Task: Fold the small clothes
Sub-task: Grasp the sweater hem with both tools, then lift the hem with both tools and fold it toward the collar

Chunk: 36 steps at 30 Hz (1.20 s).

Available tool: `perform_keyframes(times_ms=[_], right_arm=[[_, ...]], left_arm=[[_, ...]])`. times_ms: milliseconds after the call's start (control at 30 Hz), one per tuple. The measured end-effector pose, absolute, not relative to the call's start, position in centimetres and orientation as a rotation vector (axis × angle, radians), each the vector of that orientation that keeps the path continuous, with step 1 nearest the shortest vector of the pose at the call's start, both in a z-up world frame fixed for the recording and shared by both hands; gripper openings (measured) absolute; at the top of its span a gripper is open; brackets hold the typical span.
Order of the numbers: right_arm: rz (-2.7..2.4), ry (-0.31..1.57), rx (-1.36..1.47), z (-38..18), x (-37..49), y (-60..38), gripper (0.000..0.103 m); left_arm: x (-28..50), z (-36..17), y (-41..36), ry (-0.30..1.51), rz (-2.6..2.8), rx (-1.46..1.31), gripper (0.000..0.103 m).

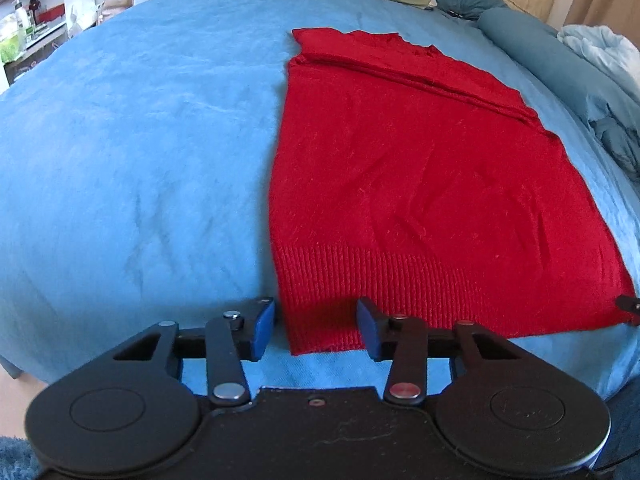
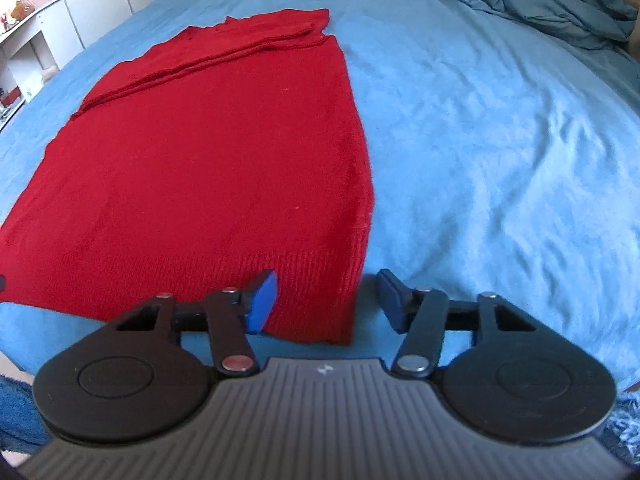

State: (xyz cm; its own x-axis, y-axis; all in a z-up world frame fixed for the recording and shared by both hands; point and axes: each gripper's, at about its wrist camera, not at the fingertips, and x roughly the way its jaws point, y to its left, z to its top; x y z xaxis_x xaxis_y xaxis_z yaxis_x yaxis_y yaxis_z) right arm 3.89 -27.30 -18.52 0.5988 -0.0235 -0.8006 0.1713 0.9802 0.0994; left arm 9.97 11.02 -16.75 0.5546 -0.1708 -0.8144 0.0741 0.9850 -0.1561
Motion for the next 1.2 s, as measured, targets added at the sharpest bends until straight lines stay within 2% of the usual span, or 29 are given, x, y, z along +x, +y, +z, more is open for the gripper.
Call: perform_keyframes(times_ms=[100, 233, 267, 300, 333, 433, 667, 900, 1067, 1200], right_arm=[[-0.098, 0.928, 0.177, -18.6, 3.8, -27.1, 0.055], [-0.086, 0.931, 0.170, -18.8, 3.6, -26.5, 0.051], [-0.087, 0.930, 0.180, -18.9, 3.6, -26.6, 0.048], [-0.083, 0.929, 0.196, -18.9, 3.6, -26.8, 0.037], [-0.075, 0.927, 0.214, -18.9, 3.6, -26.9, 0.028], [-0.078, 0.921, 0.227, -18.8, 3.6, -27.0, 0.022], [-0.069, 0.870, 0.281, -16.8, 2.9, -27.6, 0.021], [-0.039, 0.775, 0.403, -12.5, 3.8, -29.4, 0.021], [-0.007, 0.688, 0.509, -8.5, 7.8, -31.2, 0.021], [0.030, 0.623, 0.538, -4.7, 15.0, -32.6, 0.021]], left_arm=[[9.9, -17.0, 11.1, 0.977, -0.144, -0.113, 0.040], [9.7, -17.3, 11.0, 0.976, -0.144, -0.115, 0.030], [9.6, -17.3, 11.0, 0.978, -0.147, -0.116, 0.020], [9.6, -17.3, 11.0, 0.982, -0.155, -0.123, 0.007], [9.7, -17.2, 11.0, 0.983, -0.162, -0.128, 0.007], [9.5, -17.0, 10.6, 0.975, -0.158, -0.108, 0.006], [8.8, -14.5, 10.8, 0.931, -0.151, -0.120, 0.005], [9.6, -8.5, 11.7, 0.819, -0.174, -0.192, 0.004], [14.9, -3.5, 12.2, 0.709, -0.194, -0.241, 0.004], [22.7, -0.2, 12.4, 0.637, -0.184, -0.251, 0.004]])
